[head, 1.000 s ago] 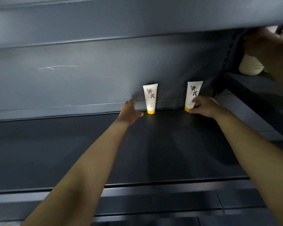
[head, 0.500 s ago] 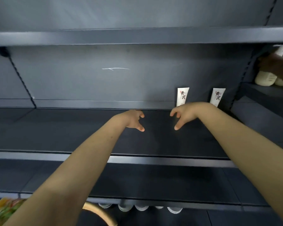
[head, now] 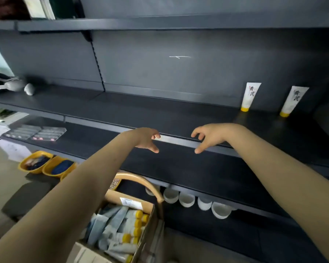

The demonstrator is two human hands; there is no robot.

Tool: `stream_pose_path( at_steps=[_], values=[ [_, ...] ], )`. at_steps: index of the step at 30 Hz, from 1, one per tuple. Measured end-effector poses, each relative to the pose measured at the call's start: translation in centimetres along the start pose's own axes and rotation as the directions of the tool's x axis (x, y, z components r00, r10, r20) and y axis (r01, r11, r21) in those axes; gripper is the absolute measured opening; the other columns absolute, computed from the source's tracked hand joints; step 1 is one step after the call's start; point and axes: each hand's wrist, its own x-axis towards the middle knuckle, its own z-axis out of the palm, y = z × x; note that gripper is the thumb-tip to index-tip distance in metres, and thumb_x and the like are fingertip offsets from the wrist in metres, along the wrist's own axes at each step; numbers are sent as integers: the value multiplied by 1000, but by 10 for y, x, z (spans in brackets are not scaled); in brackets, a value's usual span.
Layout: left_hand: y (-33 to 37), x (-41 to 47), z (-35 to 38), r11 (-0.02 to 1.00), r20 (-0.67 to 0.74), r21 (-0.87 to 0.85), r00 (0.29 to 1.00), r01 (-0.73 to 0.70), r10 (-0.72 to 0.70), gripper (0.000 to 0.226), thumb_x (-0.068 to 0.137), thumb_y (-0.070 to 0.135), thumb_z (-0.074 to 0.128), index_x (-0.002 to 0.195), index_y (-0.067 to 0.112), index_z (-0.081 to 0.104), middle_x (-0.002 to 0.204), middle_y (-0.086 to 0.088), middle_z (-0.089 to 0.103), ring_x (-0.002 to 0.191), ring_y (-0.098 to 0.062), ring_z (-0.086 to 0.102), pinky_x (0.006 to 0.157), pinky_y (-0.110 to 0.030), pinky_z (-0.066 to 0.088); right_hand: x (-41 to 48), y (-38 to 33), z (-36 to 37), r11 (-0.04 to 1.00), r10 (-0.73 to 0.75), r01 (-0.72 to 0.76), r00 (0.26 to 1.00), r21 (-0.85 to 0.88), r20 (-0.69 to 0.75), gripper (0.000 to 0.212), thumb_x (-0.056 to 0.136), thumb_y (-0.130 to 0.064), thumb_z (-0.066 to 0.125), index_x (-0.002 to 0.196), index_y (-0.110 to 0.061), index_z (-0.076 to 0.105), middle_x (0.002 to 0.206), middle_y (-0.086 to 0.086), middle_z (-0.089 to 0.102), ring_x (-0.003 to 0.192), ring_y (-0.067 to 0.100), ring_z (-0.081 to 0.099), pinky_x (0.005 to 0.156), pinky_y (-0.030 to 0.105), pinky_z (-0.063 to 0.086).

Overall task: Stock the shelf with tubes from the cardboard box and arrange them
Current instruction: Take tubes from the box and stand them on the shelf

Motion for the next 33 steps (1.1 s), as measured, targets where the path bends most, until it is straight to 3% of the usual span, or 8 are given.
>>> stream_pose_path(
  at_steps=[6,10,13,15,18,20,26,33],
  values=[
    [-54,-72,49,994,50,-11,993,110,-110,63,81,34,71,137,23,42,139,2,48,125,-21,46,105,-36,37,-1,-67,60,994,-103,104,994,-30,39,72,80,-50,68,141,-31,36,142,-2,44,123,22,48,102,39,41],
    [-95,-102,81,987,89,-25,984,159,-156,59,82,33,70,134,24,44,136,2,50,120,-21,49,97,-31,39,3,-107,107,980,-198,198,977,15,77,68,81,-46,68,139,-30,38,139,-2,45,119,22,49,98,38,43],
    [-128,-114,109,978,131,-43,971,206,-199,62,80,38,70,135,27,42,137,2,48,120,-21,49,98,-32,41,20,-130,143,973,-230,229,963,25,140,57,78,-44,70,128,-29,47,125,-2,54,104,20,56,90,39,49],
    [-151,-114,128,977,160,-51,968,205,-195,60,81,35,70,134,23,45,135,2,50,119,-21,50,95,-29,39,35,-146,163,972,-234,231,958,38,163,62,76,-46,69,131,-29,45,118,-3,55,100,19,57,87,37,50],
    [-189,-108,159,975,227,-85,957,204,-181,63,81,36,70,136,21,43,139,0,47,122,-21,48,100,-31,39,64,-169,194,973,-232,227,953,51,193,68,78,-47,67,137,-28,40,132,-2,50,113,20,54,95,36,48],
    [-216,-103,180,974,282,-108,946,198,-161,65,83,37,69,138,19,41,141,1,45,126,-20,45,99,-27,36,83,-183,215,974,-225,220,953,45,202,61,81,-44,65,135,-26,43,130,-1,52,112,19,53,95,37,47],
    [-291,-73,245,965,447,-206,893,160,-53,54,85,39,65,131,17,48,136,-1,51,122,-21,48,97,-28,37,132,-209,279,990,-76,39,955,134,287,47,86,-39,64,126,-18,54,122,3,58,106,21,56,90,34,47],
    [-341,-30,322,908,545,-350,839,229,-2,56,82,41,68,133,26,48,138,2,50,123,-18,48,91,-23,36,184,-211,352,947,94,-183,944,263,317,57,84,-32,69,135,-20,47,130,6,56,107,22,56,89,34,45]
  ],
)
